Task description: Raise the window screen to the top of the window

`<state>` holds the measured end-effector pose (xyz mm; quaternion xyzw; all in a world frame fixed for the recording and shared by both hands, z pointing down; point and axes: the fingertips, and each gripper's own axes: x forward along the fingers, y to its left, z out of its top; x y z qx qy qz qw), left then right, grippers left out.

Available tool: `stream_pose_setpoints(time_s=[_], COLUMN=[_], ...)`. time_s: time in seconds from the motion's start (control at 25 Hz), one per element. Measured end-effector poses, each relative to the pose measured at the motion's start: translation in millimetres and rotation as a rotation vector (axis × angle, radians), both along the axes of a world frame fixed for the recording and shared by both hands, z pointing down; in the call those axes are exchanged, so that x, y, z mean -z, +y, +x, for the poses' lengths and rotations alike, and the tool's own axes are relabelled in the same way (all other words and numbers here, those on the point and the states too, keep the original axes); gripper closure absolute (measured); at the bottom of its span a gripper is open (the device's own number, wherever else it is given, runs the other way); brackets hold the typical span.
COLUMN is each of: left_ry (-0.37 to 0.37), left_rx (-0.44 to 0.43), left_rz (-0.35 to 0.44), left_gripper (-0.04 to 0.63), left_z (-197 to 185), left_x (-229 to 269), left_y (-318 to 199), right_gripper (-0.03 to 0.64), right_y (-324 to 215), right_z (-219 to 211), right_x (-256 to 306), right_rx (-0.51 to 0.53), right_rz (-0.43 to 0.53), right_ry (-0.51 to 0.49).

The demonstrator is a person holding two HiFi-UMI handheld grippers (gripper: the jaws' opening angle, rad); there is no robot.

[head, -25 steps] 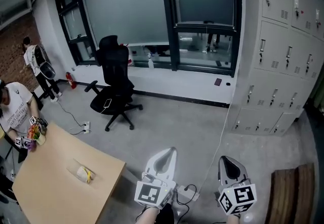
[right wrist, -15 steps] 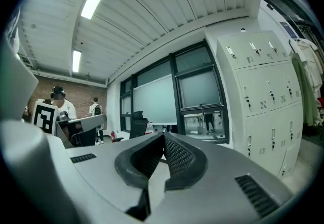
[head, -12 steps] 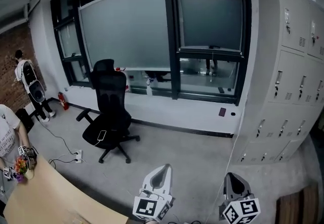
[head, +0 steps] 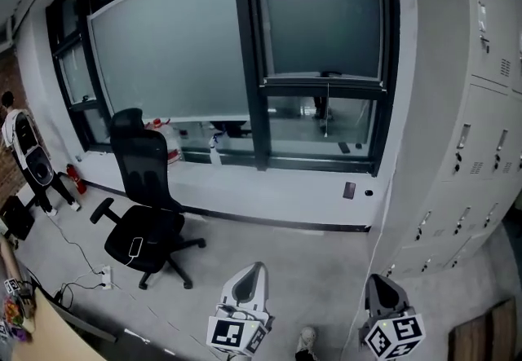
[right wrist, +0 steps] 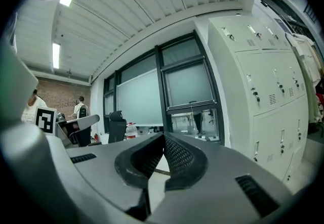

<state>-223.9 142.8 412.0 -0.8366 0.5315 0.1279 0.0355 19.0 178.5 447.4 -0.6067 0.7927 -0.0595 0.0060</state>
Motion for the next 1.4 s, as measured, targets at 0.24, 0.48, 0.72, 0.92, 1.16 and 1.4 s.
stream_pose_setpoints(time_s=[0.24, 0.48, 0.72, 0.92, 1.16, 1.4], left_ry=[-0.042, -0.057, -0.041, -0.027, -0.058, -0.317], left_rx=[-0.002, 0.020, 0.033, 0.030, -0.043, -0.044], left_rz=[0.012, 0.040, 0.023, 0.060, 0.061, 0.153], left_gripper=[0.592, 0.591, 0.591, 0.591, 0.592, 0.592], left_z=[37, 61, 76, 100, 146, 208], left_x=[17, 36, 13, 32, 53, 62], left_y=[-160, -274, -407, -545, -688, -824], right_gripper=[0.612, 0.611, 0.612, 0.611, 0.612, 0.611], right_y=[-162, -290, -419, -550, -673, -807], right_z=[34, 50, 70, 110, 138, 175], right_x=[13, 36, 24, 43, 51, 81], right_rx=[0.018, 0.072, 0.069, 0.003, -0.033, -0.029], right_rz=[0.000, 0.040, 0.053, 0.071, 0.071, 0.186], right_ry=[0.036, 0.065, 0.064, 0.065, 0.045, 0.255])
